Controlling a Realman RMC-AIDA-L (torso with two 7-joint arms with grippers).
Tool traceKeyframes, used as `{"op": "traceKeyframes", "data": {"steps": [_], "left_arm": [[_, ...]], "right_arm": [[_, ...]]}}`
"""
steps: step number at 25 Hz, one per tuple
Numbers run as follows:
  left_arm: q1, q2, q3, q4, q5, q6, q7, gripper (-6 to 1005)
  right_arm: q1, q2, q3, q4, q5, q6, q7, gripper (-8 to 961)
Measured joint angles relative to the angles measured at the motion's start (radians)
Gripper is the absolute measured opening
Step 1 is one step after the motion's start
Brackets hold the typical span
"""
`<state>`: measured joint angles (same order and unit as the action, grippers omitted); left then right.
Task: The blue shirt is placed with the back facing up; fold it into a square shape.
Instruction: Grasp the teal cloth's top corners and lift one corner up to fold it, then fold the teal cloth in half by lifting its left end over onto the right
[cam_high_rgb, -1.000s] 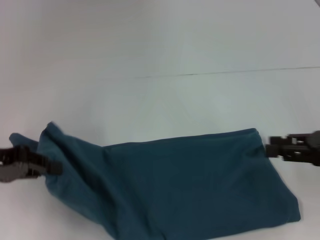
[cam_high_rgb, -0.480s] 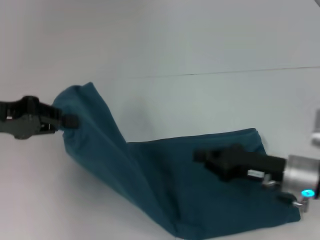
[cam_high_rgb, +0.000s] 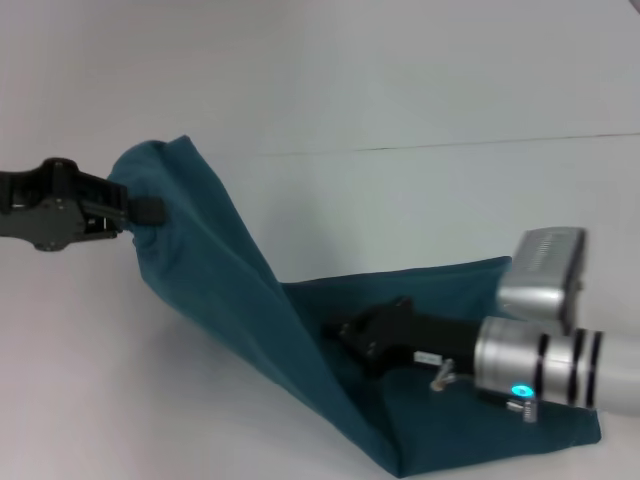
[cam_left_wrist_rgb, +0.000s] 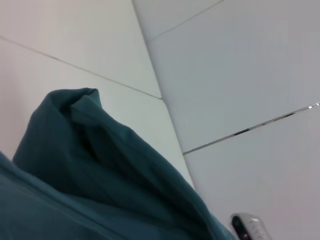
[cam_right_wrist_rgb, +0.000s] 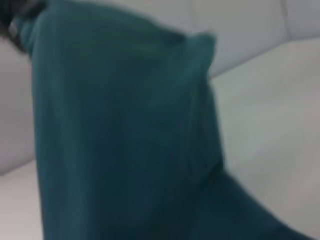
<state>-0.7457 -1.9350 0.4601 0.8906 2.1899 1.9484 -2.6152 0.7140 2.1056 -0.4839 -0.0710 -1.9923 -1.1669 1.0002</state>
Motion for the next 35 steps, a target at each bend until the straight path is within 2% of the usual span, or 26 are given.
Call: {"op": "traceKeyframes", "data": {"steps": [12,16,18,21,24,25,26,30,35], "left_arm": [[-0.008,0.012,0.0,0.01,-0.013,0.035,0.012,81],[-0.011,0.014,0.004,0.009,-0.013,0.036,0.014,81],[-0.015,0.014,0.009,0.008,-0.013,0.037,0.019,82],[-0.026,0.013,0.023,0.005,-0.013,0.037,0.025,82],[-0.041,0.008,0.046,0.004,-0.015,0.037,0.026,81],[-0.045,0.007,0.052,0.003,-0.016,0.037,0.026,81],[-0.055,0.005,0.065,0.001,-0.019,0.036,0.026,81],[-0.097,-0.006,0.091,-0.021,-0.026,0.024,0.028,82],[-0.163,-0.029,0.135,-0.051,-0.027,0.01,0.038,82]], "right_arm": [[0.169,0.01,-0.135,0.149,-0.008,0.142,-0.018,0],[0.189,0.014,-0.137,0.165,-0.006,0.155,-0.021,1],[0.179,0.007,-0.112,0.157,-0.002,0.144,-0.012,1],[0.115,-0.006,-0.042,0.079,0.001,0.107,0.027,3],[0.008,-0.011,0.025,-0.102,0.004,0.037,0.141,4],[-0.059,-0.015,0.065,-0.208,0.021,-0.01,0.214,4],[-0.059,-0.015,0.065,-0.208,0.021,-0.01,0.214,4],[-0.179,-0.031,0.098,-0.378,0.099,-0.079,0.302,6],[-0.282,-0.076,0.111,-0.463,0.161,-0.1,0.386,8]]}}
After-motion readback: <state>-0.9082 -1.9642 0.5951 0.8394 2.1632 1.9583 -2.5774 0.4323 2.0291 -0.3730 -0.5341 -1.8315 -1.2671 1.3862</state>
